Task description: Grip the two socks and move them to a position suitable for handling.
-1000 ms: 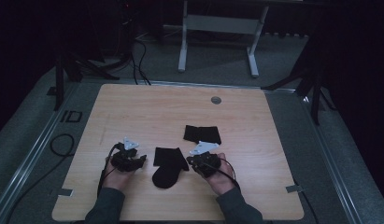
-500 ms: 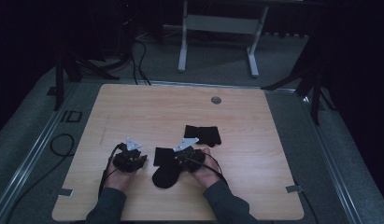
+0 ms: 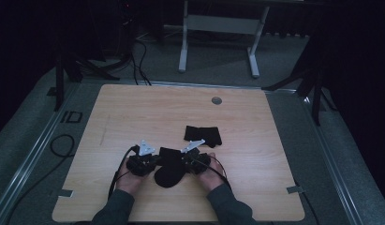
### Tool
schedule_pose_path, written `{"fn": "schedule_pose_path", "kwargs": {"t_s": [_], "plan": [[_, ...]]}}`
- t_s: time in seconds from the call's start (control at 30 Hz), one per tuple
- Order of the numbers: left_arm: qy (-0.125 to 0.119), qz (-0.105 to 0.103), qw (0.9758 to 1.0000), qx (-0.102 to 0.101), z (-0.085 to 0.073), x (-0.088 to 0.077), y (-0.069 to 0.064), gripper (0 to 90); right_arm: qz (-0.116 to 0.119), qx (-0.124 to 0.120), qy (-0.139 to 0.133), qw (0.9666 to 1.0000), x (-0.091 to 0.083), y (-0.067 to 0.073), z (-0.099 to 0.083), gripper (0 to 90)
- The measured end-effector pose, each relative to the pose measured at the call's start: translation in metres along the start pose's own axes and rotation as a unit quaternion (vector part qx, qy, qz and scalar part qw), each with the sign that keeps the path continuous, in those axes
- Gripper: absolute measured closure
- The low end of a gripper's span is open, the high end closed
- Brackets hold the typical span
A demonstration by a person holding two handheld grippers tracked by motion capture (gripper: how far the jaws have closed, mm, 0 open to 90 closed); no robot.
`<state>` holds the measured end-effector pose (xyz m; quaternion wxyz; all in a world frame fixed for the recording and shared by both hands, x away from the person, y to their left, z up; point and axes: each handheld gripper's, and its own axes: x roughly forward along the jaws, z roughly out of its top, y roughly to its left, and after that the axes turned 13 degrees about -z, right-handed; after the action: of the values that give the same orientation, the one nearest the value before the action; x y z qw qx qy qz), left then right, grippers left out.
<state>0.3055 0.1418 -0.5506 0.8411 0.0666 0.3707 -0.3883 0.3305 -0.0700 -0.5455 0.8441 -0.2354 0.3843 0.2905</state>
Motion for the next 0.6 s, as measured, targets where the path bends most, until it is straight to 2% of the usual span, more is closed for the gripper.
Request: {"fn": "schedule_pose_path", "kwargs": {"t_s": [0.1,0.17,0.27,0.33,0.4,0.47,0.5,0.53,0.6], "plan": [[0.008,0.002,1.0,0.005,0.0,0.006,-0.001,82.9,0.004,-0.006,-0.003,1.0,-0.003,0.002,-0.004,89.7],[0.01,0.0,1.0,-0.001,-0.001,0.007,0.0,85.1,0.006,-0.005,-0.002,1.0,-0.004,0.002,-0.005,89.8],[0.015,0.003,0.9999,0.002,-0.001,0.007,-0.001,87.7,0.002,0.001,0.0,1.0,-0.006,-0.002,-0.008,89.9],[0.014,0.004,0.9999,0.002,-0.001,0.008,-0.002,88.5,-0.009,0.009,-0.001,0.9999,-0.007,-0.005,-0.01,90.0],[0.015,0.004,0.9999,0.002,-0.001,0.008,-0.002,88.9,-0.036,0.011,0.0,0.9993,-0.009,-0.009,-0.013,90.0],[0.016,0.003,0.9999,0.002,-0.001,0.008,-0.001,89.0,-0.035,0.024,0.0,0.9991,-0.01,-0.015,-0.016,90.0],[0.018,0.003,0.9998,0.003,-0.001,0.007,-0.001,89.1,-0.042,0.025,0.002,0.9988,-0.01,-0.017,-0.016,90.0],[0.019,0.002,0.9998,0.003,-0.001,0.007,-0.001,89.1,-0.063,0.022,0.01,0.9977,-0.01,-0.021,-0.018,90.0],[0.018,0.002,0.9998,0.003,-0.001,0.007,-0.001,89.1,-0.051,0.037,0.008,0.998,-0.01,-0.028,-0.021,90.0]]}}
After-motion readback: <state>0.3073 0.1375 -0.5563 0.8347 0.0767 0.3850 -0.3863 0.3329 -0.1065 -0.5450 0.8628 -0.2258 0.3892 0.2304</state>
